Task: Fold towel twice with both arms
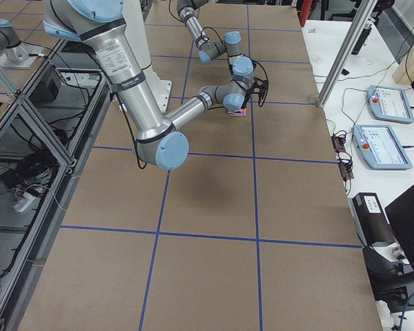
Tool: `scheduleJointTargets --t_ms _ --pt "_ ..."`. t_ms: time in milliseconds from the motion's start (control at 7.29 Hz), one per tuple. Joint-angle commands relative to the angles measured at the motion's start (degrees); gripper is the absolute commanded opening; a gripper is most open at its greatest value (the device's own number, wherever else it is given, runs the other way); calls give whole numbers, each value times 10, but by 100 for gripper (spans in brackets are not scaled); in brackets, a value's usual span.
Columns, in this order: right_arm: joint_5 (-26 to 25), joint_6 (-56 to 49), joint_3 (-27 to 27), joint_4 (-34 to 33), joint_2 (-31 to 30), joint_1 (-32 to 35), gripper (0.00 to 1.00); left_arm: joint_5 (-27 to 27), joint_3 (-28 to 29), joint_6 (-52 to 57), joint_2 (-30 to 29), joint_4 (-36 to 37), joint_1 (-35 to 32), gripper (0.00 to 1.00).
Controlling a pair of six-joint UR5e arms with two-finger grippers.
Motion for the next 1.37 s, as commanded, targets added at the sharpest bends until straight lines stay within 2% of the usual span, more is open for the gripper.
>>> scheduleJointTargets --t_ms 0,823,1097,1234 --pt "1 -5 -2 0 -2 3 99 20 11 1 -11 1 0 100" --pt "6 -5 -2 0 -3 9 99 20 37 2 -40 1 -6 100" --pt "6 -5 -2 1 -4 9 99 15 36 17 -44 3 -31 100" --pt "4 -7 -5 25 -11 4 99 14 33 44 -44 5 -40 100"
